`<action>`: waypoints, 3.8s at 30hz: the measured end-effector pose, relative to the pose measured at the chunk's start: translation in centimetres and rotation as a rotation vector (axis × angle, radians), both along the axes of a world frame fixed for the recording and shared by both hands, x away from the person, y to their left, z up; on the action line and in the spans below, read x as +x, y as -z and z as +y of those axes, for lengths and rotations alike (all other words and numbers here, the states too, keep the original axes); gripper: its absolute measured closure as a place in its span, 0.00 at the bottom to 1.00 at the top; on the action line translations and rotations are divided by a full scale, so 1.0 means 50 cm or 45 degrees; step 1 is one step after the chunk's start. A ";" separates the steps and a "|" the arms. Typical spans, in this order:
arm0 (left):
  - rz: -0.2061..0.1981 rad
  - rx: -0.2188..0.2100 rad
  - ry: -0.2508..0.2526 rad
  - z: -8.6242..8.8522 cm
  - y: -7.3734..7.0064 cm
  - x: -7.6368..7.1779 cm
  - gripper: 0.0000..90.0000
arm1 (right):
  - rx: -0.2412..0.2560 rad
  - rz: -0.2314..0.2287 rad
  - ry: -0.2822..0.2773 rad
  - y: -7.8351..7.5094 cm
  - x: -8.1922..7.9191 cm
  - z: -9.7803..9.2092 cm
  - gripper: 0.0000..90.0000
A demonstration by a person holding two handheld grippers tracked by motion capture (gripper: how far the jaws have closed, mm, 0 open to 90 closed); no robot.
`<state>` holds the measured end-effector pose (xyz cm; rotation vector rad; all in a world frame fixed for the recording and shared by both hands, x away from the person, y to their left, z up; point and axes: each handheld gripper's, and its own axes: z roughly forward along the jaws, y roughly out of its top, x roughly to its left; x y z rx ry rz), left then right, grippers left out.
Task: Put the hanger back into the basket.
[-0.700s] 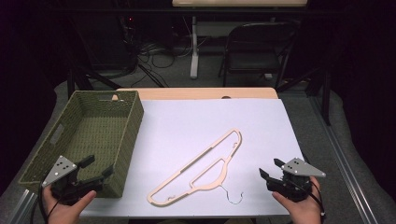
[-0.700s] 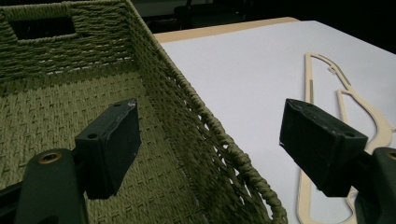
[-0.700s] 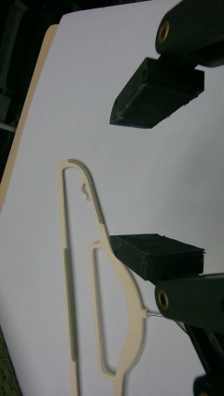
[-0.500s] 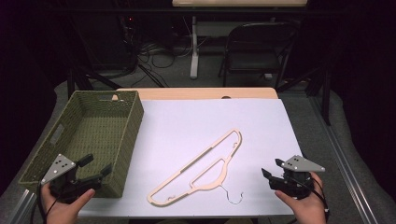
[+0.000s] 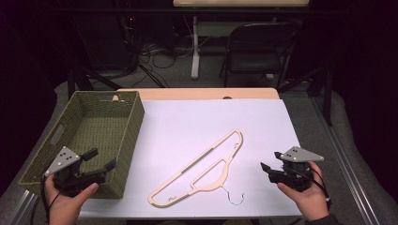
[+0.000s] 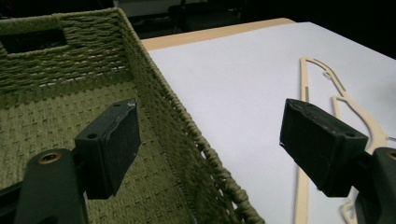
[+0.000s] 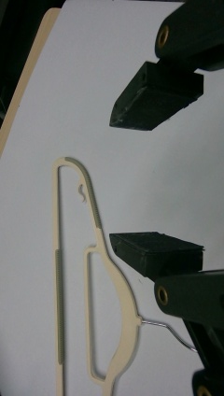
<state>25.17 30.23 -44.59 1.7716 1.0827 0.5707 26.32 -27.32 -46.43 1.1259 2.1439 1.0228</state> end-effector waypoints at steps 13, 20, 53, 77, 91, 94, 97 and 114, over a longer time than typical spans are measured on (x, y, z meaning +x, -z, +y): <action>-0.018 -0.026 0.014 -0.006 -0.020 0.015 0.24 | -0.178 0.168 -0.139 -0.042 0.055 0.041 0.37; -0.014 -0.019 0.015 -0.003 -0.019 0.009 0.25 | -0.300 0.302 -0.224 -0.048 0.074 0.074 0.25; -0.003 -0.004 0.032 -0.007 -0.020 -0.004 0.26 | -0.737 0.542 -0.447 -0.057 0.135 0.138 0.49; 0.002 0.008 0.051 -0.016 -0.017 -0.003 0.26 | -0.802 0.536 -0.618 -0.043 0.190 0.252 0.56; 0.004 0.005 0.053 -0.016 -0.017 -0.004 0.27 | -0.823 0.538 -0.686 -0.032 0.208 0.306 0.57; 0.007 0.005 0.053 -0.017 -0.015 -0.003 0.27 | -0.838 0.543 -0.707 -0.026 0.209 0.315 0.57; 0.010 0.004 0.054 -0.017 -0.014 -0.003 0.27 | -0.843 0.547 -0.721 -0.020 0.211 0.320 0.57; 0.014 0.006 0.061 -0.021 -0.014 -0.003 0.27 | -0.875 0.588 -0.771 0.008 0.224 0.342 0.57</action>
